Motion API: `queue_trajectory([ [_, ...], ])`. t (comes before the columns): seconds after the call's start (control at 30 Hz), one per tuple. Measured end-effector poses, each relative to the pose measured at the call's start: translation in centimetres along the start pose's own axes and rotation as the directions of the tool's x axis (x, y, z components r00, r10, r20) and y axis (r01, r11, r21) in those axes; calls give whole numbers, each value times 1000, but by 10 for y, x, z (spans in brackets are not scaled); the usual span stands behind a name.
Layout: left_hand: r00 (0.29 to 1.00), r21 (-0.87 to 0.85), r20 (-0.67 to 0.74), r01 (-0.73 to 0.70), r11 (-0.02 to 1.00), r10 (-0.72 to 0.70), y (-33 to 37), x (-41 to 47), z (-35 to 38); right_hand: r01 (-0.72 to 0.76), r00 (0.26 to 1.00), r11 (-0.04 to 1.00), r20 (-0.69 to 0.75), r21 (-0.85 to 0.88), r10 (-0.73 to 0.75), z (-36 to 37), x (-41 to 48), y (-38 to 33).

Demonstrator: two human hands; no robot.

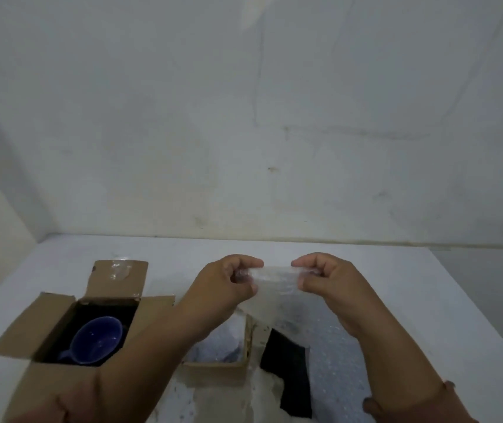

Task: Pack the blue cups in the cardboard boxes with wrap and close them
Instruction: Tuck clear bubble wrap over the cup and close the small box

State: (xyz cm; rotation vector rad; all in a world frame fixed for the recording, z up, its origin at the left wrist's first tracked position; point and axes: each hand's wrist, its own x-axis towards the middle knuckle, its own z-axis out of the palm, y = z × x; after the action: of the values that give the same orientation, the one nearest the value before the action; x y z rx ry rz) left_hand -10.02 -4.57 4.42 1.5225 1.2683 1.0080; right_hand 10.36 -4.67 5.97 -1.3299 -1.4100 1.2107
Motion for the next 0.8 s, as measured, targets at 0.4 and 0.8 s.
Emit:
queue_trajectory([
  [0.4, 983, -482, 130, 175, 859, -127, -33, -1, -51, 81, 996, 996, 21, 26, -81, 48, 24, -38],
  [0.8, 933, -579, 222, 359, 732, -282, -53, -4, -77, -149, 966, 971, 236, 188, 103, 86, 39, 26],
])
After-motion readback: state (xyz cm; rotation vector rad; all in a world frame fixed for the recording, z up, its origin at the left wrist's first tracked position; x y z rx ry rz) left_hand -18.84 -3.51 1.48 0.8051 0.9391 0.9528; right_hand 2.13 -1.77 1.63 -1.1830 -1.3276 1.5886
